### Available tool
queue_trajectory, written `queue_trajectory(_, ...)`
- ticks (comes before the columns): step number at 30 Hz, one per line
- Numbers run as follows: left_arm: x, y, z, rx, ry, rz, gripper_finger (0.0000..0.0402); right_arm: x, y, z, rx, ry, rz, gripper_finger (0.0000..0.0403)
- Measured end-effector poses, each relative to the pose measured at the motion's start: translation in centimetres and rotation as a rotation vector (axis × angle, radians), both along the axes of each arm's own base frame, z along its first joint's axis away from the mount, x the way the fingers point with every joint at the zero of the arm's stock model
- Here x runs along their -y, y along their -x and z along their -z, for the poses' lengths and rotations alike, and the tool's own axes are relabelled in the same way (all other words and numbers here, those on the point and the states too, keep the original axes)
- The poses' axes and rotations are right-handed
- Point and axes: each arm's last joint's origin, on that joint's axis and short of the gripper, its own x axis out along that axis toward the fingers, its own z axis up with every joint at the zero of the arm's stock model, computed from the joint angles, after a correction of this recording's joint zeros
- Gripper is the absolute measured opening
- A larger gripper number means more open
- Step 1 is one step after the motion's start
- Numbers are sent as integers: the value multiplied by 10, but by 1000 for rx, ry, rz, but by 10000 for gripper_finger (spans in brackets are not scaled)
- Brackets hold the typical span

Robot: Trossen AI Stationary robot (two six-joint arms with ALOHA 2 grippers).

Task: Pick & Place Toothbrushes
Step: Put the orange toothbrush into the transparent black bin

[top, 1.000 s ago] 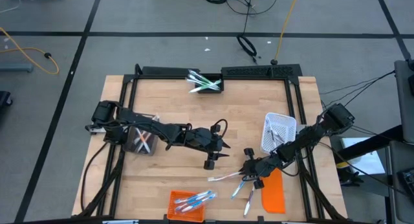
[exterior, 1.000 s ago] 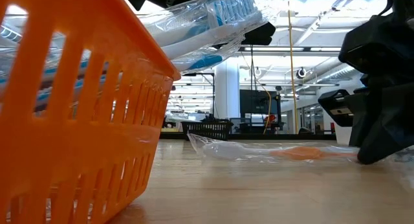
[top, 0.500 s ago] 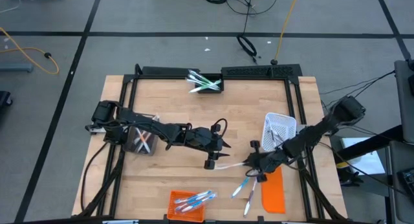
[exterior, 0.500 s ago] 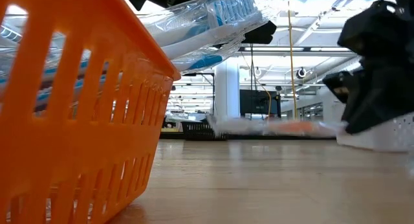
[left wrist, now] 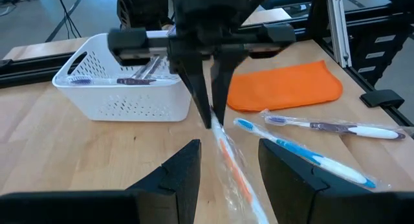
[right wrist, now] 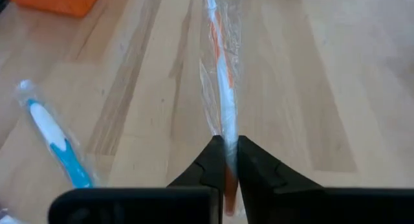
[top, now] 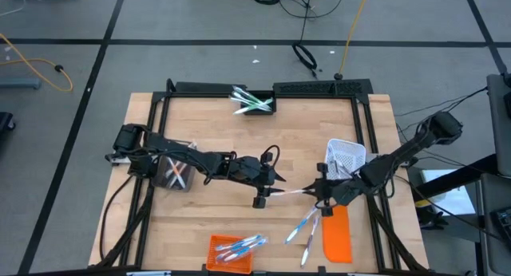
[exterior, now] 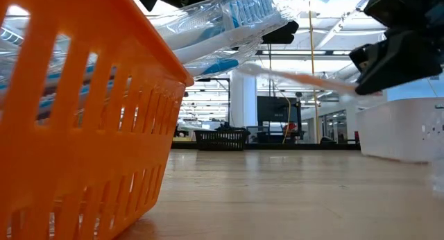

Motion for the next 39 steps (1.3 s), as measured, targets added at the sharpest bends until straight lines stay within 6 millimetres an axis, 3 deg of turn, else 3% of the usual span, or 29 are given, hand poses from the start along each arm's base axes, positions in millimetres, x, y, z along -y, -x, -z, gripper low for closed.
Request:
queue_trajectory(13, 0, 0, 0, 1, 1, -1, 157, 17, -1, -16, 83, 18, 56, 16)
queue_trajectory(39, -17, 2, 7, -82, -34, -100, 157, 21, 0, -37, 180, 46, 50, 16)
